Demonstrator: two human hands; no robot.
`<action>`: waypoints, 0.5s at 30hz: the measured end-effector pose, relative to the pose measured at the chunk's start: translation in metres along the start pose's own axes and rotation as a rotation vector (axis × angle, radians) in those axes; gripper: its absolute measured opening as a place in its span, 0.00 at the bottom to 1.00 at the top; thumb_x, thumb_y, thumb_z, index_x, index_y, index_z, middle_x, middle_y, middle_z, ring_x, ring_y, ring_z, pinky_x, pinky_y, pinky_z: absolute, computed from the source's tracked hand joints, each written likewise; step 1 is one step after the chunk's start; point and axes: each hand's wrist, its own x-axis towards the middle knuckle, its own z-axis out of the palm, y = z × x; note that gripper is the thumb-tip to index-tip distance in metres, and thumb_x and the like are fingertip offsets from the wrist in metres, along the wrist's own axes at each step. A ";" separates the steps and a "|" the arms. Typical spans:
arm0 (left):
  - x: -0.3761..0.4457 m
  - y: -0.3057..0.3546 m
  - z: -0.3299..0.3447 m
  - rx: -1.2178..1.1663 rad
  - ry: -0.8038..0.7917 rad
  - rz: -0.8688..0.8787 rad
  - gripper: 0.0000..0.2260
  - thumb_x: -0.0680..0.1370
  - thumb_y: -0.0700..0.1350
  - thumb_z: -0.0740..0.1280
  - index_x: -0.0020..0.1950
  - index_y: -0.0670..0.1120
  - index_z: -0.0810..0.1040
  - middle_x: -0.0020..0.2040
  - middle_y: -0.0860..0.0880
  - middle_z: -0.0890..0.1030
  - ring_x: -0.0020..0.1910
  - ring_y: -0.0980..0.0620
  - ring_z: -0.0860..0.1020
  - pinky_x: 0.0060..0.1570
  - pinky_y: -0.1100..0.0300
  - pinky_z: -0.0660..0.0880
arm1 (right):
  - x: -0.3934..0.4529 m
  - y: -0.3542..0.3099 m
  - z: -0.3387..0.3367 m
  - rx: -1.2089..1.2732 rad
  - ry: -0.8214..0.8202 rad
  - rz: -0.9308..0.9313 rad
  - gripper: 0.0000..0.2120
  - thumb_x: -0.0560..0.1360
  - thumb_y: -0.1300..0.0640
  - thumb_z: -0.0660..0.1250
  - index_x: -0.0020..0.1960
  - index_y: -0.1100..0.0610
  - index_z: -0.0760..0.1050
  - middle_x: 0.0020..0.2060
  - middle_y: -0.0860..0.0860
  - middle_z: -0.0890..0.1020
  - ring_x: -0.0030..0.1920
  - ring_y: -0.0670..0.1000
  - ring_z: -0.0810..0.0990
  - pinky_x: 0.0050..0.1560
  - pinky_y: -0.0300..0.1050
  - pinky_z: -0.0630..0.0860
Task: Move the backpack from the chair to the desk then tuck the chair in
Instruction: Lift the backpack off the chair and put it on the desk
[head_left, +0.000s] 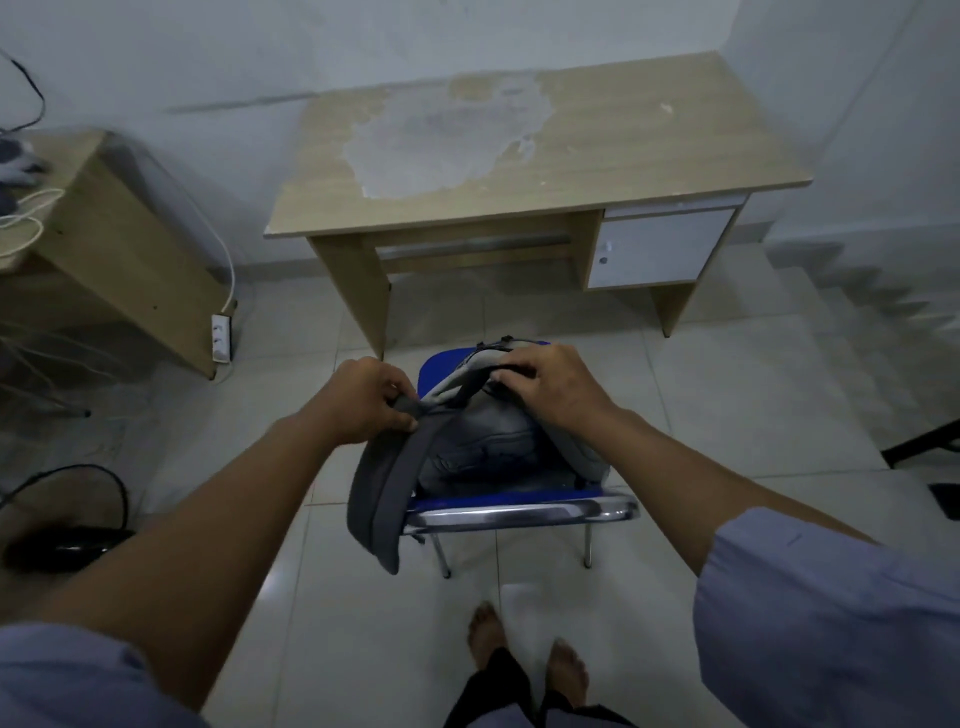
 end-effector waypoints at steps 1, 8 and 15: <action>0.001 -0.006 -0.007 0.007 -0.048 -0.023 0.09 0.68 0.44 0.81 0.46 0.50 0.85 0.44 0.51 0.85 0.46 0.54 0.82 0.47 0.59 0.78 | 0.003 -0.004 0.006 -0.009 -0.020 -0.017 0.09 0.77 0.54 0.72 0.55 0.51 0.86 0.47 0.52 0.87 0.48 0.51 0.83 0.50 0.42 0.77; -0.001 -0.038 -0.004 0.193 0.217 -0.071 0.07 0.72 0.44 0.75 0.49 0.46 0.86 0.46 0.43 0.85 0.49 0.42 0.81 0.49 0.51 0.79 | 0.023 -0.027 0.039 -0.047 -0.034 -0.014 0.08 0.78 0.49 0.69 0.54 0.47 0.86 0.50 0.49 0.87 0.54 0.51 0.82 0.57 0.51 0.80; 0.013 0.005 0.051 -0.356 0.585 -0.188 0.05 0.75 0.45 0.74 0.47 0.45 0.83 0.44 0.46 0.85 0.44 0.47 0.82 0.43 0.58 0.76 | 0.030 -0.020 0.029 -0.056 0.213 0.117 0.10 0.78 0.51 0.70 0.55 0.52 0.86 0.51 0.50 0.88 0.52 0.52 0.84 0.55 0.48 0.80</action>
